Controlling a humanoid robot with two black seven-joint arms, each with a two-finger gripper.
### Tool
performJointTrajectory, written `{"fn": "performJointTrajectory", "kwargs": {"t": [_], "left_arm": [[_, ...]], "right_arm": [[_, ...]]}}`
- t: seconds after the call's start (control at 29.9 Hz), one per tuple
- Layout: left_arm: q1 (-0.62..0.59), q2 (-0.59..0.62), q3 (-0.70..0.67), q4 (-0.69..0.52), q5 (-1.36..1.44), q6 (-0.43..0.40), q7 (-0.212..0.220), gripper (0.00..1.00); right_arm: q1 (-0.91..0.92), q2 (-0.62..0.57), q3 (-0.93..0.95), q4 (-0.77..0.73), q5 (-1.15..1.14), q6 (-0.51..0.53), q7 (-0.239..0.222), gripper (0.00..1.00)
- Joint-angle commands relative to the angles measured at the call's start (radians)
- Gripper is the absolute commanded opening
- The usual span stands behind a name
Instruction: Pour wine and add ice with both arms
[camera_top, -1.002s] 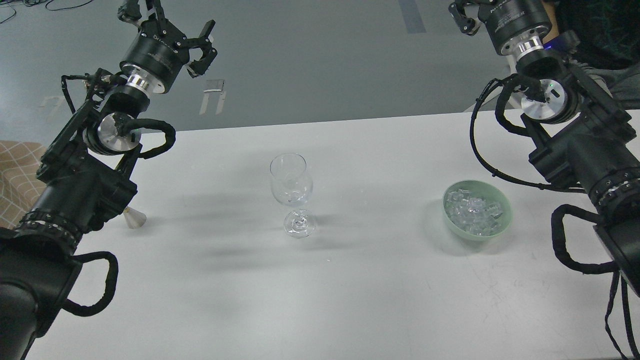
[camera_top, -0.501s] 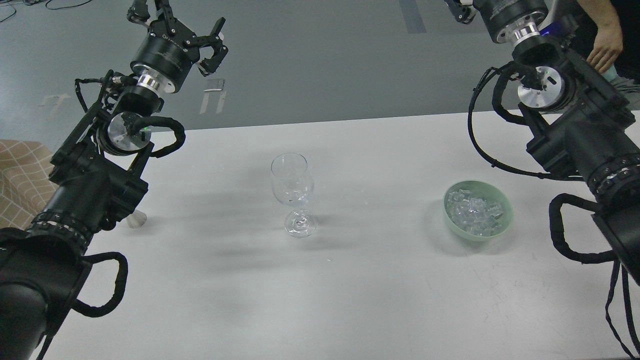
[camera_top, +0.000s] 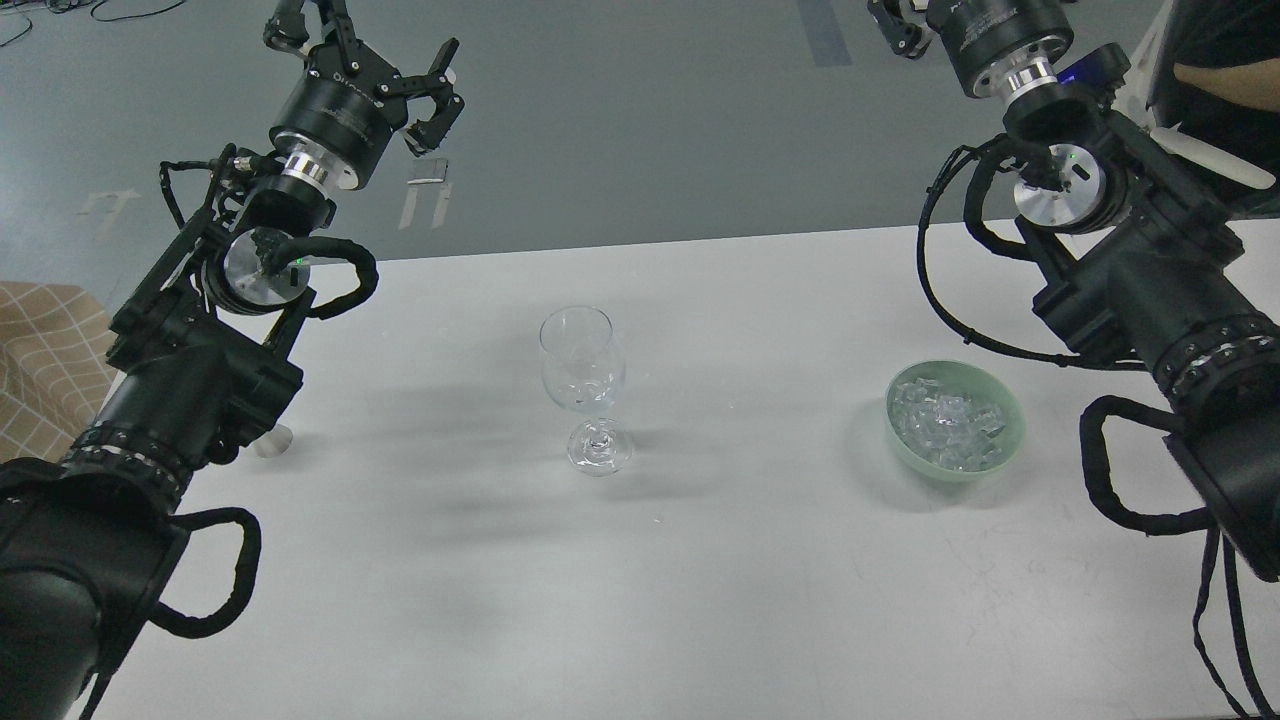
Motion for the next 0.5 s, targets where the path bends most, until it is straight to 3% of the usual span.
{"fn": "performJointTrajectory", "kwargs": {"t": [0.0,0.47], "left_arm": [[0.001,0.002,-0.001,-0.019,-0.001,0.000,0.000,0.98],[0.004,0.019,0.019,-0.059,0.000,0.000,0.010,0.98]], "right_arm": [[0.012,0.006,0.000,-0.017,-0.001,0.000,0.000,1.00],[0.010,-0.008,0.000,-0.020,0.001,0.000,0.000,1.00]]}}
